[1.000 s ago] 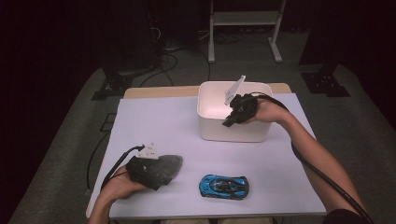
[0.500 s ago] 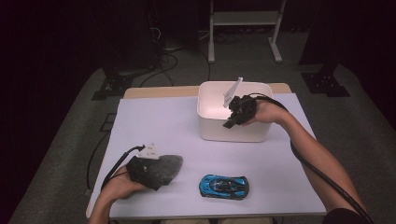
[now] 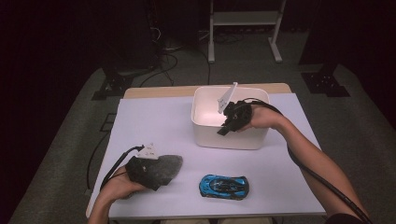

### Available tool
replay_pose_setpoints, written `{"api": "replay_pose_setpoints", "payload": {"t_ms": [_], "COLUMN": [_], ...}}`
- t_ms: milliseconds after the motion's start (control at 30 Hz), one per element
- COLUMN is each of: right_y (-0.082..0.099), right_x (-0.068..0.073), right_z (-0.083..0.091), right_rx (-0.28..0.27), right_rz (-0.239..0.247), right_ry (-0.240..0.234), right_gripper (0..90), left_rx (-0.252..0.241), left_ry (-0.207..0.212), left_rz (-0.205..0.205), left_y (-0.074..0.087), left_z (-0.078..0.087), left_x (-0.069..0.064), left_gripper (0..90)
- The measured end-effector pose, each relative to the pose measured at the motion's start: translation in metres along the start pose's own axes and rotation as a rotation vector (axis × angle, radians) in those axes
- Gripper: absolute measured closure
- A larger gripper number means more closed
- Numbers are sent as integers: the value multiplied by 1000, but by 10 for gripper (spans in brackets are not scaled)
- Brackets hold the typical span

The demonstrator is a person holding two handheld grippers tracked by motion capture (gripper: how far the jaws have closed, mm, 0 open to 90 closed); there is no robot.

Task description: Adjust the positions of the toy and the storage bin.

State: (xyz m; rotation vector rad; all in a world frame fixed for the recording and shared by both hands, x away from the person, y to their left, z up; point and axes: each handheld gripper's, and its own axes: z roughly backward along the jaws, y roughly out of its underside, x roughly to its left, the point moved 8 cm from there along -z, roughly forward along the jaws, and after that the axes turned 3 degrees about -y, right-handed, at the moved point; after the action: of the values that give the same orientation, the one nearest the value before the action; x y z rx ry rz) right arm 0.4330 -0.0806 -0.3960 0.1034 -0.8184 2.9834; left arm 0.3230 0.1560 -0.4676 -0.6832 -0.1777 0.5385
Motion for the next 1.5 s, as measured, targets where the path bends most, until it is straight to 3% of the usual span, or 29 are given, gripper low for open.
{"api": "replay_pose_setpoints", "payload": {"t_ms": [467,700,933,1233,1367,1500], "right_y": [-6,-4,-8,-5,0,9], "right_x": [38,43,53,84,102,120], "right_z": [-7,-6,11,43,47,40], "right_rx": [14,-3,-91,-228,-282,-303], "right_rz": [72,50,25,14,20,24], "right_ry": [-34,-26,3,45,46,39], "right_gripper": [849,830,647,459,402,350], "left_rx": [-1,-1,-17,-24,-27,-39], "left_ry": [-8,-13,-26,-33,-35,-42], "left_rz": [-12,-10,-9,-10,-14,-10], "left_y": [-2,-2,-2,-3,-3,-4], "left_z": [1,0,2,2,3,4], "left_x": [-6,-6,-5,-6,-6,-6], "left_gripper": [112,112,111,111,108,107]}}
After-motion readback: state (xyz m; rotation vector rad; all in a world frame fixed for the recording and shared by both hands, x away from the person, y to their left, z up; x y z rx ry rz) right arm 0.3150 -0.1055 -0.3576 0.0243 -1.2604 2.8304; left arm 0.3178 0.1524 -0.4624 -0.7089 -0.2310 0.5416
